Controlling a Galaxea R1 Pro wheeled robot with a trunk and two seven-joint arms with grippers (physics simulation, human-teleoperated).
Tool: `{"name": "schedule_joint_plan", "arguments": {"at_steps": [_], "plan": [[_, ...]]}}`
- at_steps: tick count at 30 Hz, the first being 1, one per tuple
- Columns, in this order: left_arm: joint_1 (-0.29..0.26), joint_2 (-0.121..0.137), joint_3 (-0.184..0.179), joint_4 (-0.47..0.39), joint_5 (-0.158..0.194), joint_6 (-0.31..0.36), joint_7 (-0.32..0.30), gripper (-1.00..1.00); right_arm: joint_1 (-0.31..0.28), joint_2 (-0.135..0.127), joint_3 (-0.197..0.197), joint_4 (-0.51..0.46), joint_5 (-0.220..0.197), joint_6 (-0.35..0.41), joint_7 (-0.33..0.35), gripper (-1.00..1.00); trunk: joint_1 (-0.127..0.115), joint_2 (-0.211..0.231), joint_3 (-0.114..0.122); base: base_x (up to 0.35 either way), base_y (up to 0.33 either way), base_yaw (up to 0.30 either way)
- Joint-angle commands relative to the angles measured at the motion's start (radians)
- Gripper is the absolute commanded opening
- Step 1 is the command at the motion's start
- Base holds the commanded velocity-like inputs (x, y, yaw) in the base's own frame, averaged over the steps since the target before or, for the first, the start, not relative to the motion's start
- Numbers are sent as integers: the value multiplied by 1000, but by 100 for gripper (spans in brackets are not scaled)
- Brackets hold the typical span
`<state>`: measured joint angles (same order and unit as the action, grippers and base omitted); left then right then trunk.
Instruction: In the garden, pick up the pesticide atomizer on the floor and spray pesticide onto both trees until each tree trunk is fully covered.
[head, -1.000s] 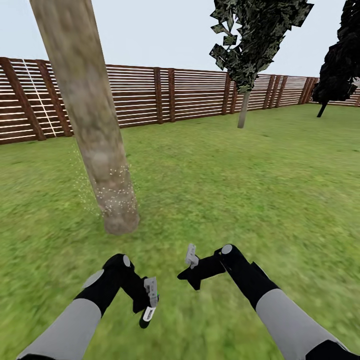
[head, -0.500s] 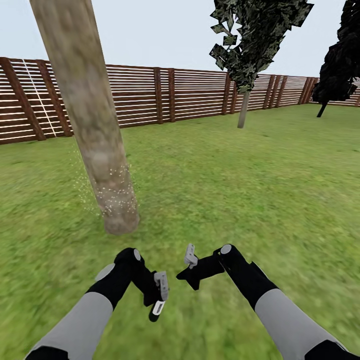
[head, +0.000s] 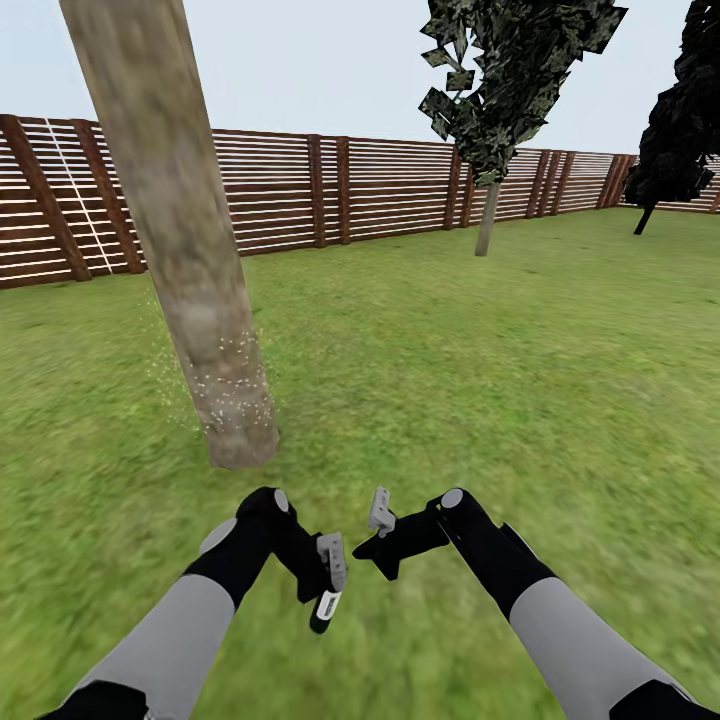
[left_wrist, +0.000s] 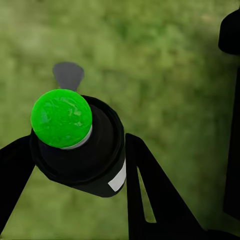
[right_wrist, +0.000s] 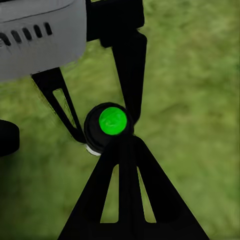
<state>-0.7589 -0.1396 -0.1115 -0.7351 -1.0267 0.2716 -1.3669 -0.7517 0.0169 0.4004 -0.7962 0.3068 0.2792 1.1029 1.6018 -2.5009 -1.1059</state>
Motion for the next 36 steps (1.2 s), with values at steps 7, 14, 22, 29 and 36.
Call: {"name": "schedule_joint_plan", "arguments": {"at_steps": [7, 14, 22, 29, 36], "plan": [[-3, -7, 1, 0, 0, -1, -29, -100, 0, 0, 0, 0, 0, 0, 0, -100, 0, 0, 0, 0, 0, 0], [-5, -18, 1, -1, 1, -2, -32, -100, 0, 0, 0, 0, 0, 0, 0, -100, 0, 0, 0, 0, 0, 0], [-12, -21, 1, -1, 13, -2, -34, -100, 0, 0, 0, 0, 0, 0, -1, -100, 0, 0, 0, 0, 0, 0], [-19, -24, 1, -3, 40, -2, -34, -100, 0, 0, 0, 0, 0, 0, -1, -100, 0, 0, 0, 0, 0, 0], [-16, -6, 0, 10, 30, -4, -31, -100, 0, -1, 0, 0, 0, 0, -1, -100, 0, 0, 0, 0, 0, 0]]}}
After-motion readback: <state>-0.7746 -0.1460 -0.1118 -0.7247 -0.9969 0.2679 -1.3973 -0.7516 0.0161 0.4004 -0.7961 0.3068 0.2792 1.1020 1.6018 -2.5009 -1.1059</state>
